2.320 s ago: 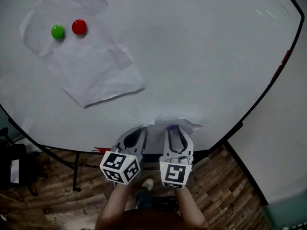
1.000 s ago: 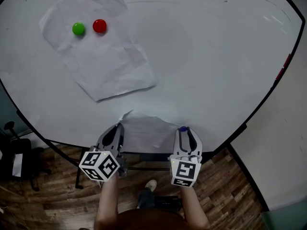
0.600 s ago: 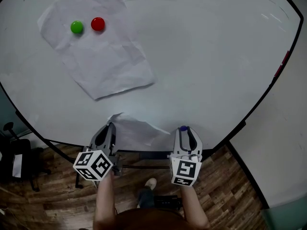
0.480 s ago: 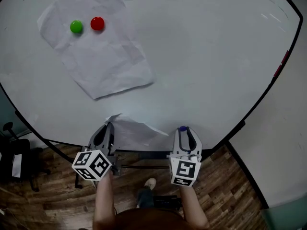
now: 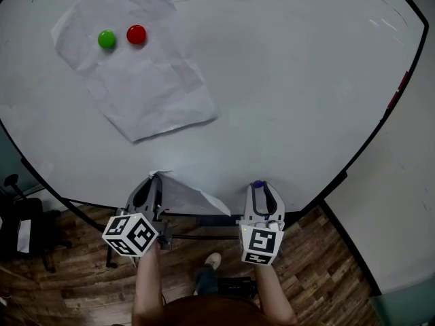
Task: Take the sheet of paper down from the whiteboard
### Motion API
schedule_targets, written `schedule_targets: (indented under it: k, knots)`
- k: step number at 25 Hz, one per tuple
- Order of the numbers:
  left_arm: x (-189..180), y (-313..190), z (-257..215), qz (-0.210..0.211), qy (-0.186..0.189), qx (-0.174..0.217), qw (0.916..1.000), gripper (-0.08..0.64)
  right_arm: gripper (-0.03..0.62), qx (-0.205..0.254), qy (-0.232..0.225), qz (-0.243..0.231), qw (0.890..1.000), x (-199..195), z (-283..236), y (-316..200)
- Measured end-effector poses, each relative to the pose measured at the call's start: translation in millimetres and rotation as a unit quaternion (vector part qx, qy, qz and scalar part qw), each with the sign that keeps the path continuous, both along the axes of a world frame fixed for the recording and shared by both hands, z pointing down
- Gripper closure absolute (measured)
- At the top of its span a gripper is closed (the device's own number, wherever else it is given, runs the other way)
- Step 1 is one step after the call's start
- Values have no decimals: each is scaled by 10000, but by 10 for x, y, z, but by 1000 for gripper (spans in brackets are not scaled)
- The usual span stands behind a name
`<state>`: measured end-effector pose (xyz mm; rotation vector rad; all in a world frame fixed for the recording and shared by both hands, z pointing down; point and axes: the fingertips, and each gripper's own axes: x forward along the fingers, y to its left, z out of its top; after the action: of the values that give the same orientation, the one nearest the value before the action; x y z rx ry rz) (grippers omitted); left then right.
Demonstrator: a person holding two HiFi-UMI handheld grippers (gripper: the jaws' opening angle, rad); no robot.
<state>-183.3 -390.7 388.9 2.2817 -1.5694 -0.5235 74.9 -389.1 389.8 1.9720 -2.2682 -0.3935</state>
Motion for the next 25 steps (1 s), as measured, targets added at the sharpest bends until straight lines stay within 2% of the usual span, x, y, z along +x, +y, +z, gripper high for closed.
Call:
schedule_targets:
  k: [25]
  knots:
    - [-17, -37, 3, -1, 48, -17, 10000, 535, 456, -80, 31, 16, 10000, 13, 69, -29]
